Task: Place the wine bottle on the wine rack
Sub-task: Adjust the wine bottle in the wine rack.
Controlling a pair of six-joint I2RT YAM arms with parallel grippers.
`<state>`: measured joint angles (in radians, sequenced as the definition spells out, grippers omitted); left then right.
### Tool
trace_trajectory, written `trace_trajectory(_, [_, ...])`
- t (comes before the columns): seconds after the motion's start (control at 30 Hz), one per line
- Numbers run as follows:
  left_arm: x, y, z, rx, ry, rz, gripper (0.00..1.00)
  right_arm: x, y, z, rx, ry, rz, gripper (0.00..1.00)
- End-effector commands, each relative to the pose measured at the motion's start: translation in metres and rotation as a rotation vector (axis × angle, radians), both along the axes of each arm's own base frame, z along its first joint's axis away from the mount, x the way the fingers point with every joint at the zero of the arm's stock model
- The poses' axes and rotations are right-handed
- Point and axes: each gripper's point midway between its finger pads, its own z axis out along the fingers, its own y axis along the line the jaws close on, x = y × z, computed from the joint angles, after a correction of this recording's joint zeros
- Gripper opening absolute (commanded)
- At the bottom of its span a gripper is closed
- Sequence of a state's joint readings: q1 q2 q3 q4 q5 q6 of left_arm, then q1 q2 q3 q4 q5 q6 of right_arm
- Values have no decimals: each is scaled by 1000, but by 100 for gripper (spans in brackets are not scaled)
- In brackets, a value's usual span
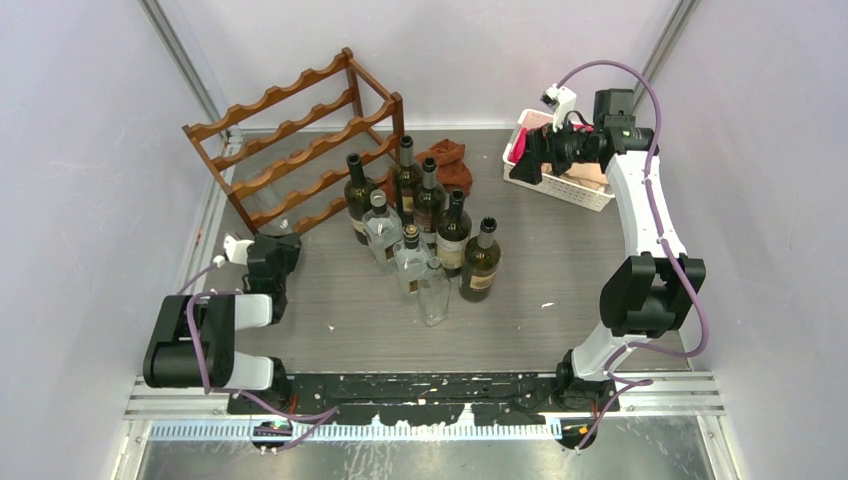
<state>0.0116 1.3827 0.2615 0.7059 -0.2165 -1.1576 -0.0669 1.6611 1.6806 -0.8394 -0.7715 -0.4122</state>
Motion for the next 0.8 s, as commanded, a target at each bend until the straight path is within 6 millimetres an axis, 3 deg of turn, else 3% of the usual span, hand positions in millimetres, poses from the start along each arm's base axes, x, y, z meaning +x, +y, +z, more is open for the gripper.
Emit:
trace_trajectory(0.0, [-35,1,-60,39,237,29,0,8,0,24,0,-86,18,100])
trace_trajectory(0.3, [-21,-2,-67,9,256,50,0,8,-5,25,-6,-90,10,100])
trace_trajectory(0.77, [12,23,-39,59,201,72,0,8,-9,24,-5,-83,2,100])
